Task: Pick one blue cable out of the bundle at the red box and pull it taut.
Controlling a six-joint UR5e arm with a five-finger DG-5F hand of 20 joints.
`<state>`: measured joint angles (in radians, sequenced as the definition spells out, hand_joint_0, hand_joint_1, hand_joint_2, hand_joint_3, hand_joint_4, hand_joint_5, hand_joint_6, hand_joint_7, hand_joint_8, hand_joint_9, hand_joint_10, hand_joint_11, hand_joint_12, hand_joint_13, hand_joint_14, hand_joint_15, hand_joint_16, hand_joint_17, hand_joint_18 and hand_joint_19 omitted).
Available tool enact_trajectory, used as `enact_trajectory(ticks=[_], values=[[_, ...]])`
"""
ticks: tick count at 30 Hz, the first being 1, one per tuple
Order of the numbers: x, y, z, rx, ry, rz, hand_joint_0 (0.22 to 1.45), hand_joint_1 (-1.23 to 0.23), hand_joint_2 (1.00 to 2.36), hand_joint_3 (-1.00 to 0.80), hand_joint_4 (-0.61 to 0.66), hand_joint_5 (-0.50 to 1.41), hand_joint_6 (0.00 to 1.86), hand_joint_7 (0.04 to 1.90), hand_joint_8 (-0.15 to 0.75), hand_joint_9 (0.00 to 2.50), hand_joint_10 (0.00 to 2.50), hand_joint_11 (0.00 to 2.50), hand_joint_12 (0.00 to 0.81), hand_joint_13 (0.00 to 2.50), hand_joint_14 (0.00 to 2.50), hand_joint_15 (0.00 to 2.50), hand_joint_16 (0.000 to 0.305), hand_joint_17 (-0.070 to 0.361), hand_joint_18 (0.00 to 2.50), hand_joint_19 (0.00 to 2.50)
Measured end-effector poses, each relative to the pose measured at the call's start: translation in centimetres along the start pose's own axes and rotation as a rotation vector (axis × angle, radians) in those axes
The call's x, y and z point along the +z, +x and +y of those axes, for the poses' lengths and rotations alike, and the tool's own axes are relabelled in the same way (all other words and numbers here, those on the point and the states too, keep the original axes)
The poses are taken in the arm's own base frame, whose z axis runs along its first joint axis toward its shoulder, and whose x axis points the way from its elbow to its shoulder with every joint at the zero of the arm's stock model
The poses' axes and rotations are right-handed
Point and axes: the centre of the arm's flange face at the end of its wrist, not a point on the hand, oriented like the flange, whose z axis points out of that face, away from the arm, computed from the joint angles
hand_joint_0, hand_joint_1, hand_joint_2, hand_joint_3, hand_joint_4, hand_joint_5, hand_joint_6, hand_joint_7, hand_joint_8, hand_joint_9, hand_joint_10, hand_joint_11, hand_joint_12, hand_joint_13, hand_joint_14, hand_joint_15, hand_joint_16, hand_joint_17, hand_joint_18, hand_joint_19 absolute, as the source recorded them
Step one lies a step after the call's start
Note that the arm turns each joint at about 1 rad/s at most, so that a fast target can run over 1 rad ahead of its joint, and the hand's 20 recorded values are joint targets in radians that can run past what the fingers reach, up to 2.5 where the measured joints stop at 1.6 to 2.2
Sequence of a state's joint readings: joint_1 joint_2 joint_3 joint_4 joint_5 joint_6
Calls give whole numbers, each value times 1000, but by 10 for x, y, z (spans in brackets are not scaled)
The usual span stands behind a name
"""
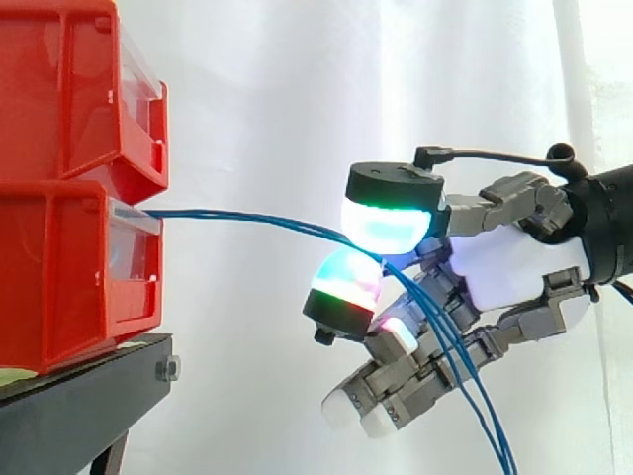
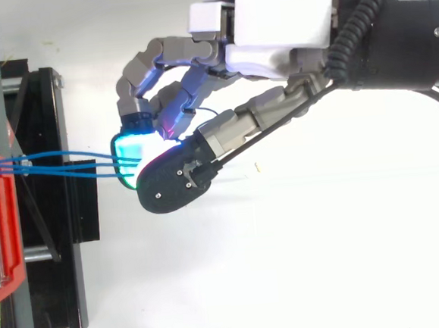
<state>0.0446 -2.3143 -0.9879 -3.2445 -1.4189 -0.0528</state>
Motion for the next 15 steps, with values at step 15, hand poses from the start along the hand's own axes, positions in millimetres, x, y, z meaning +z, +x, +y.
enact_trajectory(ticks=[15], values=[[-4,-1,6,1,-3,-6,779,-833,1000,-500,-30,-218,932,982,300,955,11,1111,363,592,11,319,51,114,479,95]])
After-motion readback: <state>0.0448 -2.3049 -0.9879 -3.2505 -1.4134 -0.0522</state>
